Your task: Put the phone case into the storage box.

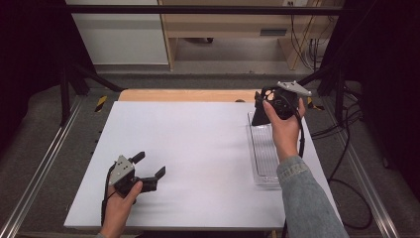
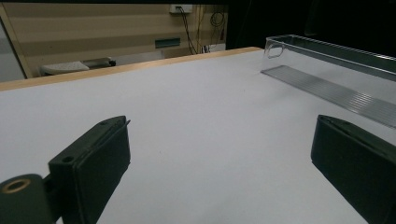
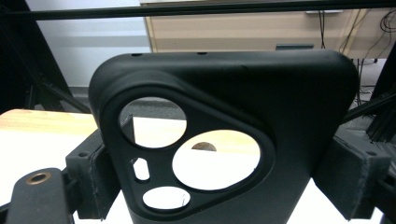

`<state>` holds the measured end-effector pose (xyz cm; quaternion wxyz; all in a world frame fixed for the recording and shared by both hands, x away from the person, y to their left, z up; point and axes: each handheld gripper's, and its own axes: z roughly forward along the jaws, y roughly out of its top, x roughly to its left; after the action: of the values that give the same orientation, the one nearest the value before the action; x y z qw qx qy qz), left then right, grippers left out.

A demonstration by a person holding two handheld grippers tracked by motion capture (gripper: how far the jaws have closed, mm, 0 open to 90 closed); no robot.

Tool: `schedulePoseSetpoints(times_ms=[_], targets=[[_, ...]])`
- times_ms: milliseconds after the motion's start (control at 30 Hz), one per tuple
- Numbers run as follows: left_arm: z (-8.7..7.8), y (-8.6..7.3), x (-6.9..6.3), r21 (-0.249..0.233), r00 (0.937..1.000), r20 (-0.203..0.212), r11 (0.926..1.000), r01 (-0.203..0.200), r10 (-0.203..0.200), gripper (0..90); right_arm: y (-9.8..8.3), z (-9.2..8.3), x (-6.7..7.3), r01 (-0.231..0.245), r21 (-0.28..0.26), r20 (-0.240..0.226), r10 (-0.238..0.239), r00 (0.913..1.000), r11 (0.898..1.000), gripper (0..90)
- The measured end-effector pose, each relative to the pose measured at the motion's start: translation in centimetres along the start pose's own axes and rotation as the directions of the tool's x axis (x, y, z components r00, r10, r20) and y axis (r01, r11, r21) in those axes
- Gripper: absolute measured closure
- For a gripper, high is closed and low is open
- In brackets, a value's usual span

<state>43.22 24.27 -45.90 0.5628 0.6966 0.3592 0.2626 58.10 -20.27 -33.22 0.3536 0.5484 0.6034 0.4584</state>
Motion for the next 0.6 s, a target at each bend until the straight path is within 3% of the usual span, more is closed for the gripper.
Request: schedulePoseSetpoints(times_ms=[600], targets=[[0.1, 0.0, -0.1, 0.002, 0.9999, 0.005, 0.9999, -0.01, 0.01, 4.9, -1.2, 1.6, -0.9, -0.018, 0.01, 0.039, 0.017, 0.9991, 1.0, 13.9]])
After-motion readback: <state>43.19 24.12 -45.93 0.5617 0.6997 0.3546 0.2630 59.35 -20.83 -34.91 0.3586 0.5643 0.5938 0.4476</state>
